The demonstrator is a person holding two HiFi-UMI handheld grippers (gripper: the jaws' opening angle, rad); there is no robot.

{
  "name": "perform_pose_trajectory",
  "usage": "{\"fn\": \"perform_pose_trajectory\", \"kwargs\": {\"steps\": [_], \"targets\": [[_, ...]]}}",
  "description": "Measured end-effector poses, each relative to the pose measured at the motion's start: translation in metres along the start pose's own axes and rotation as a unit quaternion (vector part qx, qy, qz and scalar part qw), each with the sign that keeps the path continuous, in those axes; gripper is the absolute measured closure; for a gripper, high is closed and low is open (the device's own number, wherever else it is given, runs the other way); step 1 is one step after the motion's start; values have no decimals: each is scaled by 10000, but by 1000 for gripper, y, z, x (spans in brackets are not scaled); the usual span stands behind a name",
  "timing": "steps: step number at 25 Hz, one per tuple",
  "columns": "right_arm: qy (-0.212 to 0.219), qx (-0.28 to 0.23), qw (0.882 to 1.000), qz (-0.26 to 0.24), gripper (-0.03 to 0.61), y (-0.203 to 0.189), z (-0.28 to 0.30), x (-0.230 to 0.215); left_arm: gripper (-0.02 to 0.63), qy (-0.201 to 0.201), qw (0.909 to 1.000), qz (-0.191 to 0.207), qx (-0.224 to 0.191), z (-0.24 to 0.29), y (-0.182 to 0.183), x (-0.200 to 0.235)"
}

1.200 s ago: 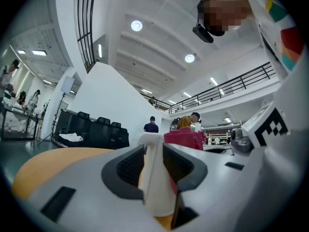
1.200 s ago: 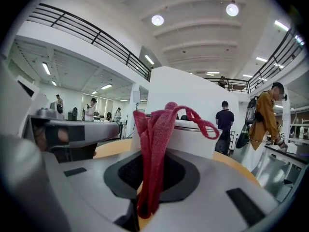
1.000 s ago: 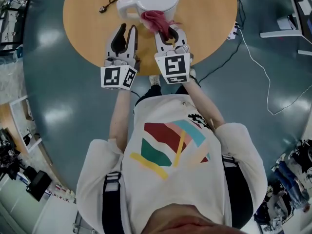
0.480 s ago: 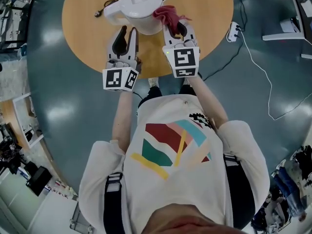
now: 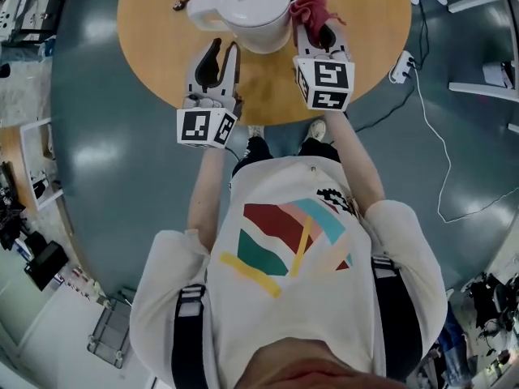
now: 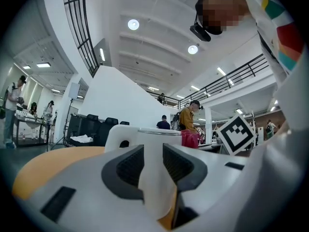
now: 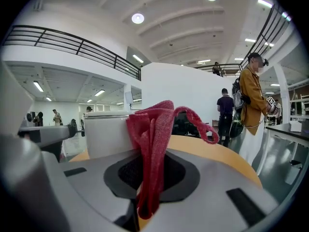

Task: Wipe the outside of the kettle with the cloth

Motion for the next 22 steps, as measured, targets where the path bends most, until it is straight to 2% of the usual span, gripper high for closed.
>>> {"fn": "perform_pose_trajectory", "kwargs": {"steps": [6,12,17,22], "targets": [[-2,27,10000,-83,540,0,8,-4,460,184,9998,5,31,-9,-2,8],[-344,88,9993,109,540,-14,-16,-2,460,107,9999,-55,67,-16,-7,20],[-528,173,9982,219,540,-39,-40,31,460,-32,9998,-140,154,-23,-20,36],[-446,123,9984,336,540,-59,-37,80,460,-250,9991,-148,305,-34,-29,53]]}}
Point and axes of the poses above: the fingertips, and each gripper's own axes: z forward along the fingers, x to its left, y out of its top, the point moved 7 cm from there along -z, backward along the fingers, and after that the axes turned 2 degrees about -z, right-handed, at the moved point
